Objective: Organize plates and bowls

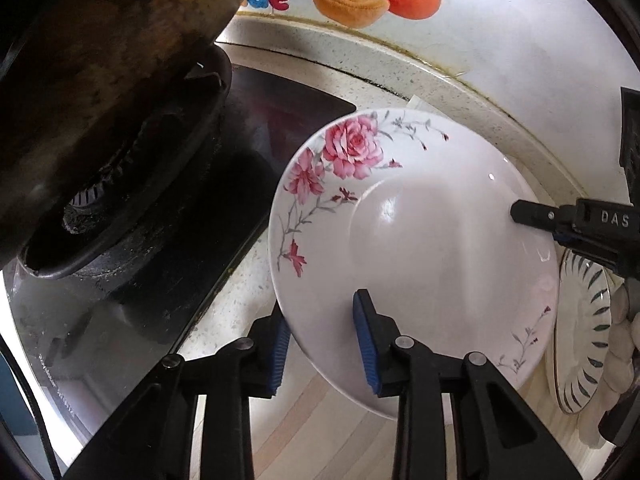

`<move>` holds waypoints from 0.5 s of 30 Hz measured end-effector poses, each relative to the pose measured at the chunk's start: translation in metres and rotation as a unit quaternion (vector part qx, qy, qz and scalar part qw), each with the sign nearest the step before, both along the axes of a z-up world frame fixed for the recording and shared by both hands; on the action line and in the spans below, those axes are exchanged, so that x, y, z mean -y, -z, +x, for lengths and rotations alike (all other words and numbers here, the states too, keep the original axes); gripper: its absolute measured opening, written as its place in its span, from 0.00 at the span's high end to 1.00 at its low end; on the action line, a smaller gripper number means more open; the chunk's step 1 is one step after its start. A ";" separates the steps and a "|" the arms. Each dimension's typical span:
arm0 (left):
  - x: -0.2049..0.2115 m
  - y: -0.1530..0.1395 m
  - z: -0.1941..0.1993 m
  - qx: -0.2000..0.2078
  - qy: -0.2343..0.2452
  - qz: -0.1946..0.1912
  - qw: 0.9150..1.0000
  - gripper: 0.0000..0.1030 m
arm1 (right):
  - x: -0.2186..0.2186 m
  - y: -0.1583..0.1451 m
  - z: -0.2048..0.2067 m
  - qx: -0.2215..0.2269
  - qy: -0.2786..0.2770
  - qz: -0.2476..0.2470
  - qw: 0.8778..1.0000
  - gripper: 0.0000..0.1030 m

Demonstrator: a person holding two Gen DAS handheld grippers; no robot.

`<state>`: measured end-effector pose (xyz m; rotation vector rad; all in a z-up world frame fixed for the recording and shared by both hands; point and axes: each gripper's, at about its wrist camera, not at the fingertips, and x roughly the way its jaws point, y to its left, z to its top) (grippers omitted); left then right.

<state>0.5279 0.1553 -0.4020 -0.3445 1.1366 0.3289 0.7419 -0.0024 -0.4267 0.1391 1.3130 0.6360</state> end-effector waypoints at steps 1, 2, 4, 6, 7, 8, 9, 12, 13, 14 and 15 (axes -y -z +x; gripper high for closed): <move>0.001 -0.001 -0.001 0.002 0.002 0.000 1.000 0.73 | 0.003 -0.002 -0.004 0.002 0.000 -0.002 1.000 0.86; 0.003 -0.004 -0.004 0.004 0.006 0.001 1.000 0.73 | 0.005 -0.004 -0.007 0.005 -0.002 -0.004 1.000 0.86; 0.009 -0.010 -0.010 0.009 0.015 0.007 1.000 0.73 | 0.013 -0.009 -0.016 0.010 -0.001 -0.002 1.000 0.86; 0.015 -0.017 -0.018 0.015 0.024 0.010 1.000 0.73 | 0.021 -0.014 -0.025 0.012 0.002 0.002 1.000 0.86; 0.018 -0.020 -0.022 0.016 0.028 0.008 0.999 0.73 | 0.025 -0.016 -0.029 0.014 0.003 0.003 1.000 0.86; 0.022 -0.025 -0.027 0.018 0.032 0.007 0.999 0.73 | 0.028 -0.019 -0.033 0.015 0.005 0.004 1.000 0.86; 0.025 -0.028 -0.031 0.019 0.036 0.008 0.999 0.73 | 0.035 -0.024 -0.042 0.018 0.007 0.007 1.000 0.86; 0.037 -0.041 -0.048 0.025 0.050 0.011 0.998 0.73 | 0.053 -0.041 -0.064 0.029 0.015 0.013 0.999 0.86; 0.039 -0.045 -0.051 0.026 0.056 0.011 0.998 0.73 | 0.060 -0.048 -0.072 0.031 0.020 0.018 0.999 0.86; 0.044 -0.053 -0.059 0.029 0.062 0.008 0.998 0.73 | 0.064 -0.053 -0.077 0.033 0.022 0.020 0.999 0.86; 0.048 -0.057 -0.063 0.030 0.069 0.008 0.997 0.73 | 0.073 -0.062 -0.089 0.037 0.027 0.020 0.999 0.86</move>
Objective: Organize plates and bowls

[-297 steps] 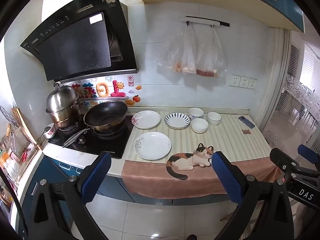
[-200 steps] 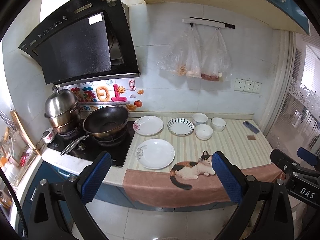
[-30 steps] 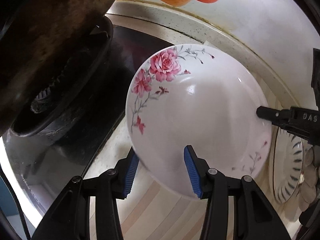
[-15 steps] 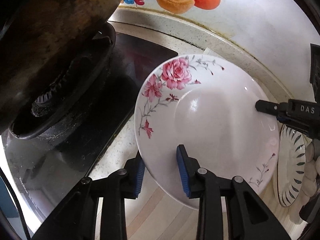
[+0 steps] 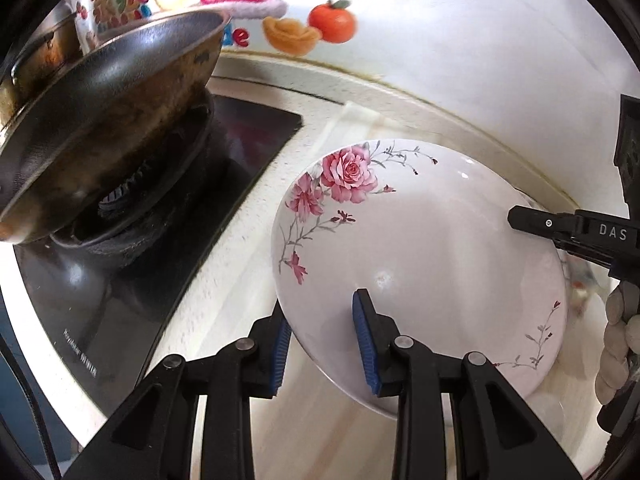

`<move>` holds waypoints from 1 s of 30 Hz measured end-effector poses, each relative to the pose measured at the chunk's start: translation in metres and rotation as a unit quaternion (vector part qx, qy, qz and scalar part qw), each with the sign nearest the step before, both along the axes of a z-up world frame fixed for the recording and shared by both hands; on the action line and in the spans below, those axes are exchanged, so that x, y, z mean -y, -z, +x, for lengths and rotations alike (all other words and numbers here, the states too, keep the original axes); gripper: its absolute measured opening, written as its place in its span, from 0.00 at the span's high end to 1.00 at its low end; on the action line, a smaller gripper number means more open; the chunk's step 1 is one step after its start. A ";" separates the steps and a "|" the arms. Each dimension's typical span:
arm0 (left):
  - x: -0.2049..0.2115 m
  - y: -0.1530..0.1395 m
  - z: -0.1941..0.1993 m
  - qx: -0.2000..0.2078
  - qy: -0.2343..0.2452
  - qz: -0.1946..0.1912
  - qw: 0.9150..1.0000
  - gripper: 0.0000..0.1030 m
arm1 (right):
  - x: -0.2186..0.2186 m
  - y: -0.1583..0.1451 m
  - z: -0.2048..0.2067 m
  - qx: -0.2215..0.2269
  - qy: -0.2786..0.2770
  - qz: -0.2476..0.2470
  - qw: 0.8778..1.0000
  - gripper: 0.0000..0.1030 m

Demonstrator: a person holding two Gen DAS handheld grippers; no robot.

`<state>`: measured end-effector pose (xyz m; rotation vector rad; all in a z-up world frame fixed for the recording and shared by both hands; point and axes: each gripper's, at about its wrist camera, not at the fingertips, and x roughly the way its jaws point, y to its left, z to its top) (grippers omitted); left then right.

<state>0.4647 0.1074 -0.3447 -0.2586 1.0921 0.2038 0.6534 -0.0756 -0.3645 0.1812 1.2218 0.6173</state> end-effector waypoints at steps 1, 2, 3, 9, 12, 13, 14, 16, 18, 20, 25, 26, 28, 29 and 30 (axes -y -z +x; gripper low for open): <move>0.003 -0.005 -0.003 0.001 0.008 -0.001 1.000 0.73 | 0.006 -0.006 -0.008 0.002 0.005 0.002 1.000 0.86; 0.008 -0.011 -0.008 0.003 0.015 -0.001 1.000 0.73 | 0.014 -0.011 -0.016 0.003 0.009 0.004 1.000 0.86; 0.015 -0.019 -0.015 0.004 0.026 -0.002 1.000 0.73 | 0.024 -0.019 -0.030 0.006 0.015 0.003 1.000 0.86; 0.049 -0.049 -0.045 0.011 0.085 -0.009 0.996 0.73 | 0.082 -0.050 -0.102 0.018 0.052 0.008 0.998 0.87; 0.066 -0.057 -0.057 0.012 0.114 -0.011 0.993 0.73 | 0.112 -0.055 -0.138 0.019 0.073 0.008 0.997 0.87; 0.071 -0.058 -0.060 0.012 0.121 -0.012 0.992 0.73 | 0.120 -0.054 -0.148 0.016 0.081 0.011 0.996 0.87; 0.077 -0.059 -0.063 0.013 0.130 -0.011 0.991 0.73 | 0.132 -0.053 -0.163 0.012 0.092 0.017 0.996 0.87; 0.088 -0.058 -0.067 0.010 0.148 -0.010 0.989 0.73 | 0.147 -0.049 -0.184 0.013 0.109 0.021 0.994 0.87; 0.100 -0.054 -0.072 0.003 0.164 -0.010 0.986 0.73 | 0.159 -0.040 -0.202 0.006 0.122 0.022 0.992 0.87; 0.109 -0.050 -0.076 -0.005 0.175 -0.010 0.984 0.73 | 0.172 -0.029 -0.220 -0.005 0.135 0.024 0.990 0.87; 0.128 -0.023 -0.087 -0.034 0.207 -0.004 0.978 0.73 | 0.190 0.004 -0.252 -0.032 0.154 0.028 0.987 0.87; 0.130 -0.018 -0.089 -0.040 0.210 -0.004 0.977 0.73 | 0.192 0.010 -0.258 -0.036 0.157 0.026 0.987 0.87; 0.135 -0.009 -0.093 -0.051 0.213 -0.001 0.976 0.73 | 0.196 0.022 -0.265 -0.046 0.159 0.025 0.986 0.87; 0.137 -0.004 -0.096 -0.056 0.216 0.001 0.975 0.73 | 0.196 0.026 -0.265 -0.050 0.162 0.025 0.985 0.87; 0.140 0.001 -0.097 -0.061 0.218 0.002 0.974 0.73 | 0.198 0.031 -0.267 -0.054 0.164 0.024 0.985 0.87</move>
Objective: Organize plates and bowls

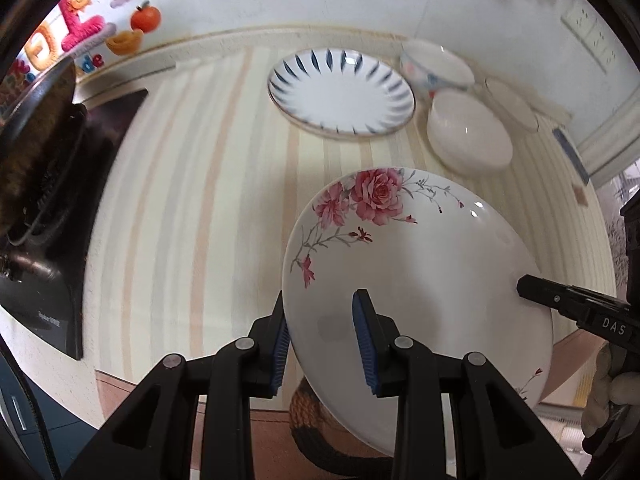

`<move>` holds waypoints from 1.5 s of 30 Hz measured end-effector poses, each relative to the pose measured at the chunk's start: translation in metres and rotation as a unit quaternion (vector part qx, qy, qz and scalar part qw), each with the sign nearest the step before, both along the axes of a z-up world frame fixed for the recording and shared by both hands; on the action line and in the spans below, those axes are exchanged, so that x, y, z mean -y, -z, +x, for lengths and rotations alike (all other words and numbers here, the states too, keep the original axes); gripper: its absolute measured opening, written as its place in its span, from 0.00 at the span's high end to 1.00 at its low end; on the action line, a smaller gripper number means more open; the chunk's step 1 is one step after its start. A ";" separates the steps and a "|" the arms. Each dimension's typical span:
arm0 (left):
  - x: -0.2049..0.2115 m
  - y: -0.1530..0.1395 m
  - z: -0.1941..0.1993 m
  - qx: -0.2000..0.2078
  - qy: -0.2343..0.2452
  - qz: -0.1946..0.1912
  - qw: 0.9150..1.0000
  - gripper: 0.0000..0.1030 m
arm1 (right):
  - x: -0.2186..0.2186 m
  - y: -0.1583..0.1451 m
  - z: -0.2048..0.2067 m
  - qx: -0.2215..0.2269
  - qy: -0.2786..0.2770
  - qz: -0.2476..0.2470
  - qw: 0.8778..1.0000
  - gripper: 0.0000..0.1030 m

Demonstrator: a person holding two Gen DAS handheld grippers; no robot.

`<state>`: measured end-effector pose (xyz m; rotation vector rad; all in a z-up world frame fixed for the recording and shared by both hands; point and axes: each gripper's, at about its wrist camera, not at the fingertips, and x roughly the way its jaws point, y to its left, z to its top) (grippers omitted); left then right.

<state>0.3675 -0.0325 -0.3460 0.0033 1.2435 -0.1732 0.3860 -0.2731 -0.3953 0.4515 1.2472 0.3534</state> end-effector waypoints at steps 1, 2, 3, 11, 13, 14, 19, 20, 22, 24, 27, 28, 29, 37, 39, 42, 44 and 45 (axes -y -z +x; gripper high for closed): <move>0.002 0.004 -0.001 -0.005 0.001 0.004 1.000 0.73 | 0.001 0.004 -0.001 -0.003 0.001 0.001 1.000 0.87; 0.004 0.009 -0.001 -0.010 0.003 0.008 1.000 0.73 | 0.003 0.008 -0.003 -0.005 0.003 0.000 1.000 0.86; 0.006 0.013 -0.002 -0.013 0.005 0.009 1.000 0.73 | 0.004 0.012 -0.005 -0.008 0.002 -0.002 1.000 0.87; 0.012 0.033 -0.003 -0.034 0.010 0.024 0.999 0.73 | 0.002 0.019 0.000 -0.013 -0.001 -0.011 1.000 0.87; 0.011 0.038 -0.004 -0.041 0.006 0.028 0.999 0.73 | 0.001 0.021 0.002 -0.017 -0.002 -0.010 1.000 0.87; 0.011 0.040 -0.004 -0.044 0.005 0.029 0.999 0.73 | 0.001 0.022 0.003 -0.020 -0.001 -0.009 1.000 0.87; 0.011 0.047 -0.007 -0.059 0.008 0.030 0.998 0.73 | 0.003 0.025 0.005 -0.026 0.006 -0.002 1.000 0.87; 0.012 0.047 -0.008 -0.058 0.010 0.032 0.998 0.73 | 0.005 0.025 0.005 -0.027 0.008 0.001 1.000 0.87; 0.011 0.048 -0.009 -0.059 0.010 0.030 0.998 0.74 | 0.008 0.024 0.006 -0.033 0.010 0.011 0.999 0.84; 0.011 0.045 -0.012 -0.054 0.010 0.031 0.998 0.74 | 0.011 0.022 0.006 -0.040 0.013 0.016 0.999 0.84; 0.004 0.034 -0.011 -0.047 0.001 0.028 0.999 0.74 | 0.022 0.017 0.007 -0.057 0.022 0.027 0.998 0.82; 0.000 0.029 -0.012 -0.045 -0.002 0.025 0.999 0.74 | 0.026 0.014 0.006 -0.058 0.027 0.026 0.998 0.78; -0.003 0.023 -0.011 -0.039 -0.009 0.024 0.999 0.74 | 0.030 0.010 0.005 -0.057 0.033 0.027 0.997 0.78; -0.030 -0.040 0.050 -0.004 -0.061 -0.015 0.998 0.73 | 0.032 -0.055 0.048 -0.022 0.075 0.077 0.994 0.71; -0.036 -0.047 0.081 -0.009 -0.067 -0.024 0.997 0.73 | 0.017 -0.071 0.078 -0.009 0.068 0.066 0.995 0.71; -0.044 -0.045 0.130 -0.031 -0.065 -0.026 0.997 0.73 | -0.012 -0.085 0.131 -0.002 0.058 0.031 0.998 0.71; -0.048 -0.039 0.161 -0.044 -0.062 -0.033 0.997 0.73 | -0.031 -0.085 0.167 -0.017 0.051 0.010 0.998 0.71; -0.049 -0.035 0.178 -0.048 -0.056 -0.035 0.997 0.73 | -0.036 -0.085 0.178 -0.019 0.051 0.002 0.999 0.71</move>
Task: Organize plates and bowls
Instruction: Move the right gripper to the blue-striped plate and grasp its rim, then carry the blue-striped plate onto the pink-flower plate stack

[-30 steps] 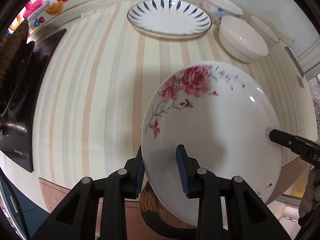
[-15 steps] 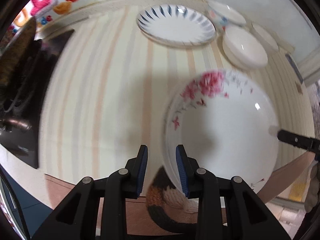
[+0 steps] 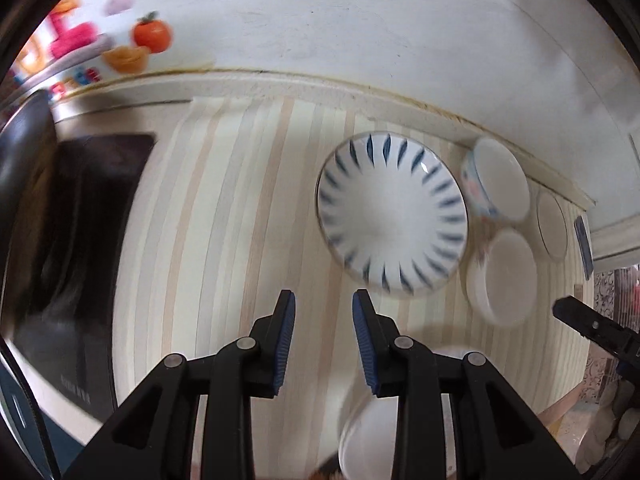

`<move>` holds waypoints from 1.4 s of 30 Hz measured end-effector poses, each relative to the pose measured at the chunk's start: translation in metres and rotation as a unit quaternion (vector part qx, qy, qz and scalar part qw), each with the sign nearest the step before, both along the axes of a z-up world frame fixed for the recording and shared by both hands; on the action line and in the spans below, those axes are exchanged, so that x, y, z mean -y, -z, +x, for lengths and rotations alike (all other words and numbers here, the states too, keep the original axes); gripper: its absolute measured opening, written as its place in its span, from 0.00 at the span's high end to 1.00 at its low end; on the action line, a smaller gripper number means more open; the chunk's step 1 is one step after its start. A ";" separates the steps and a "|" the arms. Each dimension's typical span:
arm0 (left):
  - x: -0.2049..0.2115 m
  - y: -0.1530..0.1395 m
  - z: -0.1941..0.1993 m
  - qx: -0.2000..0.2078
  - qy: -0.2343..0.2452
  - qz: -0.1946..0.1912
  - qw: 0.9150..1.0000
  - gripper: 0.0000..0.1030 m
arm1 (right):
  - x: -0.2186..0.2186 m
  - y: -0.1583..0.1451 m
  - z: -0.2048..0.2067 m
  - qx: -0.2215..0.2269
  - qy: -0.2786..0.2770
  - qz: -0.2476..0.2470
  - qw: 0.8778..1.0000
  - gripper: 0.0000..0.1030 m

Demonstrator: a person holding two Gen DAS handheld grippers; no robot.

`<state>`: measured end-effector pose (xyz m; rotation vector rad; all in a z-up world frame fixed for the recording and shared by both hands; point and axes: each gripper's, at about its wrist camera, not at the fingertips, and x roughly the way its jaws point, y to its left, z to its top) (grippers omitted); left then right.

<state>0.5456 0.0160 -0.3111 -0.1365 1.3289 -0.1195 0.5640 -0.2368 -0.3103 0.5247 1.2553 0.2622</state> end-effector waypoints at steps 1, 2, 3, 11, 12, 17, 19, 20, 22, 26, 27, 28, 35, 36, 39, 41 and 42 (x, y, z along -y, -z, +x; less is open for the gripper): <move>-0.001 0.005 0.016 -0.001 0.004 0.005 1.000 0.73 | -0.011 0.003 0.020 -0.007 -0.011 -0.018 1.000 0.71; 0.001 0.008 0.024 -0.002 0.009 0.010 1.000 0.73 | -0.019 0.007 0.034 -0.014 -0.013 -0.034 0.999 0.71; 0.001 0.016 0.039 -0.005 0.016 0.014 1.000 0.73 | -0.024 0.012 0.046 -0.022 -0.015 -0.048 0.998 0.71; 0.004 0.070 0.089 -0.054 0.040 0.015 0.998 0.73 | -0.041 0.071 0.106 -0.105 -0.054 -0.153 0.981 0.71; 0.006 0.076 0.094 -0.060 0.045 0.014 0.997 0.73 | -0.039 0.076 0.108 -0.111 -0.052 -0.152 0.981 0.71; 0.012 0.100 0.107 -0.091 0.056 -0.005 0.994 0.72 | -0.038 0.092 0.121 -0.136 -0.057 -0.159 0.976 0.71; 0.014 0.106 0.112 -0.095 0.058 -0.022 0.994 0.71 | -0.040 0.099 0.127 -0.144 -0.062 -0.165 0.974 0.73; 0.014 0.107 0.113 -0.095 0.059 -0.025 0.993 0.71 | -0.040 0.100 0.129 -0.143 -0.065 -0.165 0.974 0.73; 0.018 0.106 0.114 -0.084 0.065 -0.026 0.994 0.74 | -0.044 0.102 0.132 -0.142 -0.073 -0.175 0.971 0.81; 0.024 0.101 0.113 -0.058 0.069 -0.017 0.996 0.82 | -0.051 0.107 0.132 -0.137 -0.083 -0.198 0.967 0.84; 0.023 0.100 0.112 -0.056 0.068 -0.016 0.996 0.82 | -0.050 0.107 0.131 -0.141 -0.078 -0.189 0.969 0.84; 0.022 0.099 0.111 -0.056 0.064 -0.016 0.996 0.82 | -0.050 0.108 0.131 -0.144 -0.074 -0.179 0.970 0.84; 0.014 0.088 0.105 -0.066 0.056 -0.003 0.996 0.82 | -0.045 0.104 0.127 -0.146 -0.084 -0.165 0.972 0.85; 0.013 0.085 0.103 -0.068 0.054 -0.003 0.996 0.82 | -0.046 0.103 0.128 -0.147 -0.086 -0.163 0.972 0.85; 0.004 0.073 0.100 -0.065 0.049 -0.001 0.997 0.82 | -0.048 0.095 0.124 -0.146 -0.092 -0.155 0.973 0.85; 0.002 0.066 0.094 -0.061 0.047 -0.002 0.997 0.82 | -0.051 0.087 0.120 -0.144 -0.096 -0.153 0.973 0.85; 0.000 0.061 0.091 -0.060 0.046 -0.003 0.997 0.82 | -0.050 0.083 0.118 -0.142 -0.101 -0.155 0.972 0.85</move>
